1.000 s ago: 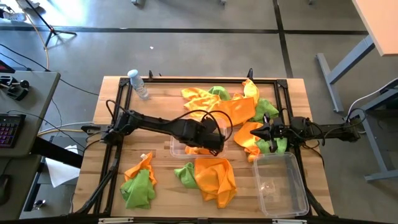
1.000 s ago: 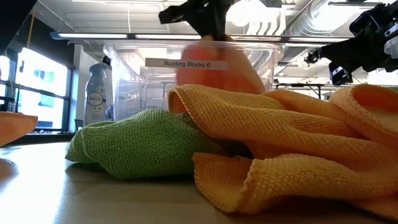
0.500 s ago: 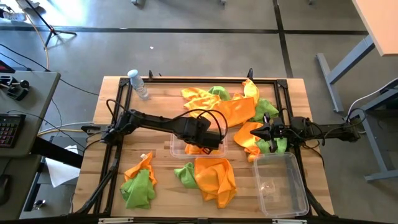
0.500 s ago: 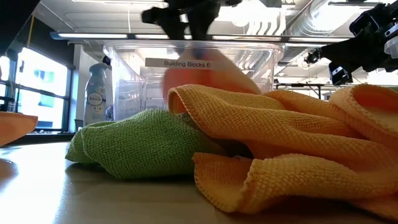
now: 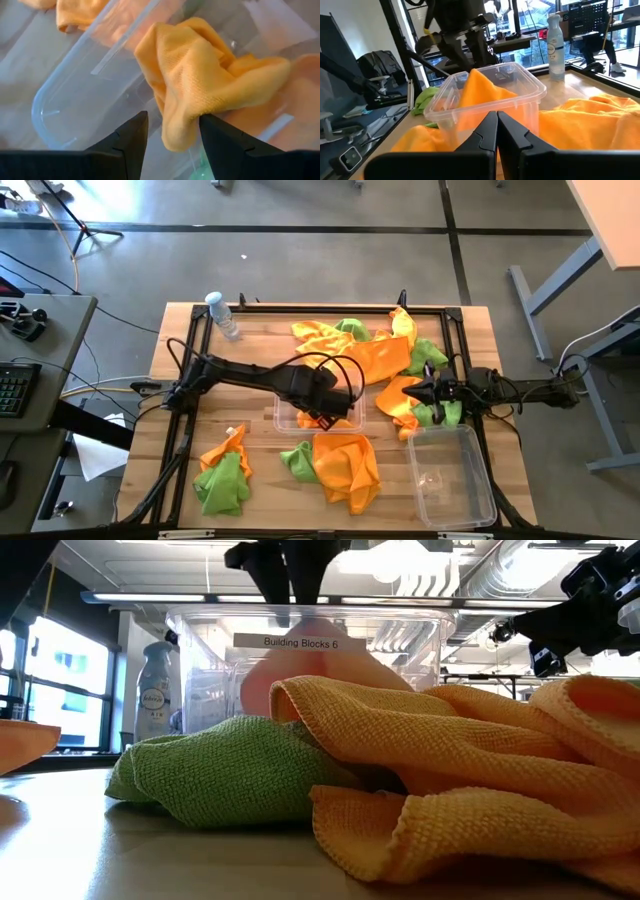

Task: Sort microfiber towel by color & place in baskets
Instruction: Put the orange towel into the top transparent bin

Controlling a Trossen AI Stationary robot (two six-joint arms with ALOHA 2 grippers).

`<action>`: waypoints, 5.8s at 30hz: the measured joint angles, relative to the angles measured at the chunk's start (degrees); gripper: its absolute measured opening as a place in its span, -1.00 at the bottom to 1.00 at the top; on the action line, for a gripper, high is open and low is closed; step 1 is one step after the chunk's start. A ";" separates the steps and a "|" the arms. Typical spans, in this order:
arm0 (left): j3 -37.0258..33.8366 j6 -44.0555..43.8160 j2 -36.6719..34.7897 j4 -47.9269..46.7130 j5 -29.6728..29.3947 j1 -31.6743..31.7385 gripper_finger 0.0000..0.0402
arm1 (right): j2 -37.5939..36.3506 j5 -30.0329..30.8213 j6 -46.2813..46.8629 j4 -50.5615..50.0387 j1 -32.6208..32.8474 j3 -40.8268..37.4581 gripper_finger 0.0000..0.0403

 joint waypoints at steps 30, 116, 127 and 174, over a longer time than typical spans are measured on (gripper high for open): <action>-0.07 40.59 -6.22 8.67 1.05 4.01 -0.16 | 0.83 7.19 0.50 5.50 -2.72 0.04 -1.00; -89.99 28.15 -91.30 59.90 3.73 9.52 -0.17 | 84.87 14.11 13.35 -49.01 -31.44 56.48 -0.94; -89.99 28.17 -91.30 59.89 1.02 9.52 -0.17 | 80.17 14.80 12.86 -49.46 -30.22 56.59 -0.99; -89.96 31.74 -91.30 59.87 -2.14 9.53 -0.16 | 86.25 24.74 -9.38 -14.96 1.26 114.68 -1.00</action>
